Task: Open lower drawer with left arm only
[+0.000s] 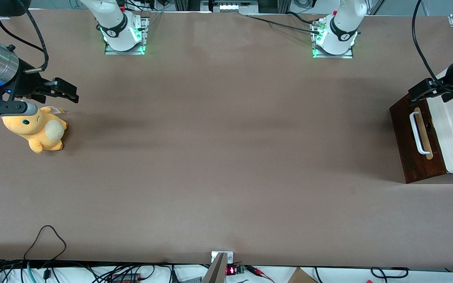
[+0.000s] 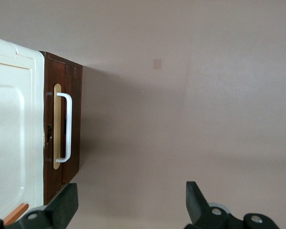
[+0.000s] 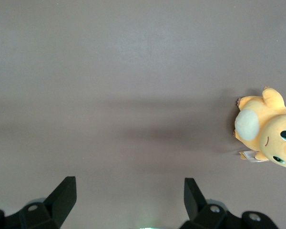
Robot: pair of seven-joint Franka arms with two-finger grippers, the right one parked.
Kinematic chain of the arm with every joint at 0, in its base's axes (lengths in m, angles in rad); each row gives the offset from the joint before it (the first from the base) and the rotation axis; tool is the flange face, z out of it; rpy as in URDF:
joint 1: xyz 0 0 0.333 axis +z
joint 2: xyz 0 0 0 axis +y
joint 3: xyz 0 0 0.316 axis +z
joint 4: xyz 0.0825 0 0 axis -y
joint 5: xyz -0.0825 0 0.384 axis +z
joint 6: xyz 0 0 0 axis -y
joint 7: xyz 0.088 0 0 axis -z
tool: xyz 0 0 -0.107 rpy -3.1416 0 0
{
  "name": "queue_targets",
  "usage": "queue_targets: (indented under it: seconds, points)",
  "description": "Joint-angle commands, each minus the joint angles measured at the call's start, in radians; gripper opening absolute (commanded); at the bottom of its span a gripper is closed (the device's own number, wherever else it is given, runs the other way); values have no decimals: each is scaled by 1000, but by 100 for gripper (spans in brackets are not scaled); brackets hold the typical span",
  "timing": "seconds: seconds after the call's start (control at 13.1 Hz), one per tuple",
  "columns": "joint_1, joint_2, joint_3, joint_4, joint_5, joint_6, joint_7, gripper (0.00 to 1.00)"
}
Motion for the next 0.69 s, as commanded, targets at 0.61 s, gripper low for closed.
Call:
queue_targets:
  seconds: [0.61]
  points:
    - [2,-16,10,-7,-12,-27,24,100]
